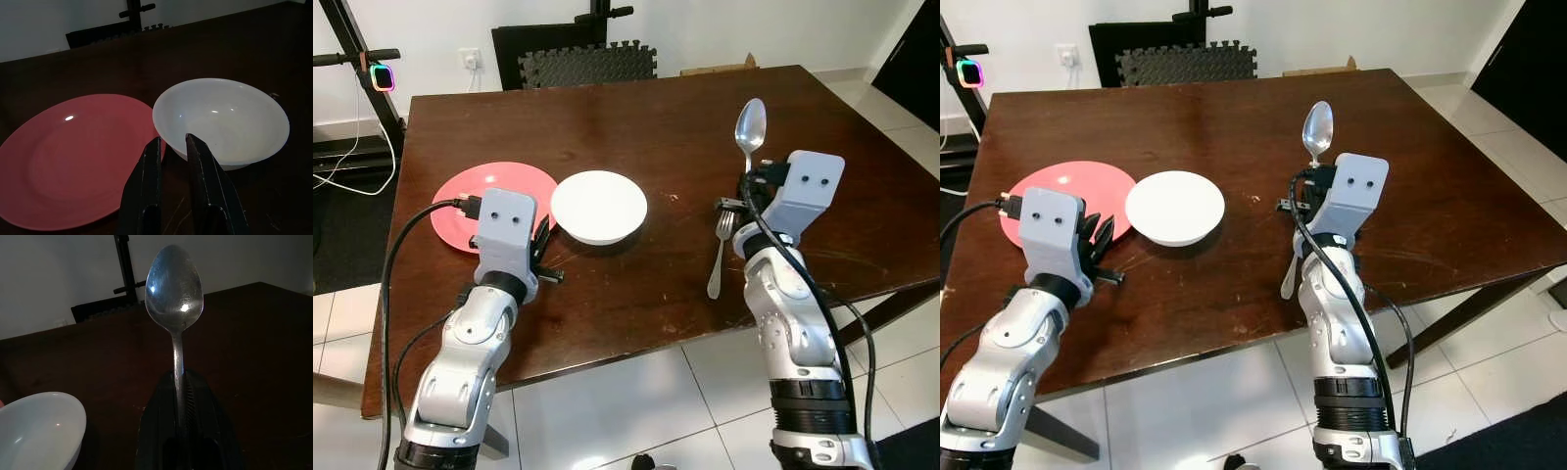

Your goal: Setting the table

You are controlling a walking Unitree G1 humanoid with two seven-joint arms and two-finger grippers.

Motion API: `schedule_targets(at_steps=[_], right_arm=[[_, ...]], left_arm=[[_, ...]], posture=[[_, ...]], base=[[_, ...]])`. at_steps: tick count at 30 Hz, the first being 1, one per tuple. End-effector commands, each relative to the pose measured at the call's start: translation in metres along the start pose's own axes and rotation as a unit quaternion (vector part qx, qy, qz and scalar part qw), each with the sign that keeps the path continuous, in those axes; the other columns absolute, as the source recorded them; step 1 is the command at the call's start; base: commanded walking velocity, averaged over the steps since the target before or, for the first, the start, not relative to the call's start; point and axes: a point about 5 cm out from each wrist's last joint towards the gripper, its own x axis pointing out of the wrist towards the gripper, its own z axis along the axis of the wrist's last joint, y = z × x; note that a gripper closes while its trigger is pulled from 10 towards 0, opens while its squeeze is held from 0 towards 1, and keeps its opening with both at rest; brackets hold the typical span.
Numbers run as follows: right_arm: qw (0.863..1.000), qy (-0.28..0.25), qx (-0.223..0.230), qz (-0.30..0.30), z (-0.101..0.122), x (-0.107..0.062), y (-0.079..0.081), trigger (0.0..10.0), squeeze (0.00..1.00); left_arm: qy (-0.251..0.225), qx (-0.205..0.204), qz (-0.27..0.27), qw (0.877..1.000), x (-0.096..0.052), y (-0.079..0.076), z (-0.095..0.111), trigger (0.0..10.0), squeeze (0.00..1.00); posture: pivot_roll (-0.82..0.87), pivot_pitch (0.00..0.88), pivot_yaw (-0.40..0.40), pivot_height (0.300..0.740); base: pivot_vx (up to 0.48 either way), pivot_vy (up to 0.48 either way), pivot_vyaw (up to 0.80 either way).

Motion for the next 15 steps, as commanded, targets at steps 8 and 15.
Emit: schedule_targets(at_steps=[8, 15], right_arm=[[1.000, -0.001, 0.001, -0.001, -0.0011, -0.0038, -0.0016, 10.0, 0.00], [1.000, 0.000, 0.000, -0.003, -0.0018, -0.0047, -0.0026, 10.0, 0.00]], left_arm=[[0.019, -0.013, 0.012, 1.000, 0.0000, 0.0017, -0.0065, 10.0, 0.00], [0.023, -0.025, 0.021, 0.999, 0.0005, 0.0037, -0.0064, 10.0, 0.00]], posture=[[0.08, 0.128, 0.017, 0.740], [0.08, 0.128, 0.019, 0.740]], base=[[0.186, -0.264, 0.00], [0.035, -0.036, 0.00]])
